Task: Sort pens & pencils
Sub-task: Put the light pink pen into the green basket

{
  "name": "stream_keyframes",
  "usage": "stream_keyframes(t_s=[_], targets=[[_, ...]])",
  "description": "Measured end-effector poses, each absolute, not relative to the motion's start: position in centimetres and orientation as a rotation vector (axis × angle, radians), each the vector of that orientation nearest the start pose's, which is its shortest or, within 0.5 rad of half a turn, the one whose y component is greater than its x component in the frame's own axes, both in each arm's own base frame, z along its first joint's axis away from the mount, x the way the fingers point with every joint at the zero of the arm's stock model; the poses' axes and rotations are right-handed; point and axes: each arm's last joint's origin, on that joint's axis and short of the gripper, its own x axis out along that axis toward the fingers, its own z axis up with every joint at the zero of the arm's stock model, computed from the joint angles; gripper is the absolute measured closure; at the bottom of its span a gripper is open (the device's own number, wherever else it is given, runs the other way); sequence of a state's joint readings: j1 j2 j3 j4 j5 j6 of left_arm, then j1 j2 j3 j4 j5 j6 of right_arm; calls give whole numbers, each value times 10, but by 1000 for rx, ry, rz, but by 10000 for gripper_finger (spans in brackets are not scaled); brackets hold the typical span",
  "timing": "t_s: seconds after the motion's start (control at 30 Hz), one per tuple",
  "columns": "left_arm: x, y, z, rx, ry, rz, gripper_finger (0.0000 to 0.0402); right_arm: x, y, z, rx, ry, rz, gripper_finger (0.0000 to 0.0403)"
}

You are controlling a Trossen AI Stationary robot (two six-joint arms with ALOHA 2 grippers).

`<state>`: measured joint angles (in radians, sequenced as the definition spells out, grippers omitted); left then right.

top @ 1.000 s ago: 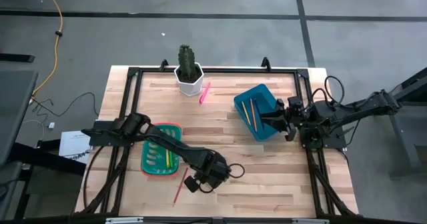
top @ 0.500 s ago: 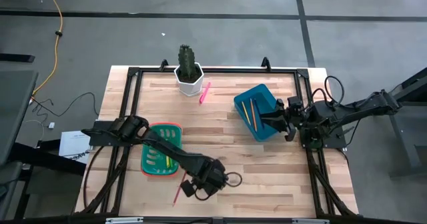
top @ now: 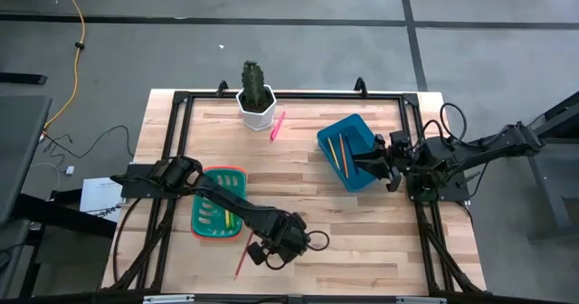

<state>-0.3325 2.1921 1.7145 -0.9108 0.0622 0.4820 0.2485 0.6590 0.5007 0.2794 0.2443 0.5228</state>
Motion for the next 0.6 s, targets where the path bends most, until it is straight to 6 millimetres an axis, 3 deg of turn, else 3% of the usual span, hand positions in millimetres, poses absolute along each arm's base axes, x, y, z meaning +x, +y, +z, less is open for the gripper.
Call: stream_keyframes(t_s=[0.6], targets=[[412, -145, 154, 553, 1319, -658, 348, 155, 32, 297, 552, -114, 35, 294]])
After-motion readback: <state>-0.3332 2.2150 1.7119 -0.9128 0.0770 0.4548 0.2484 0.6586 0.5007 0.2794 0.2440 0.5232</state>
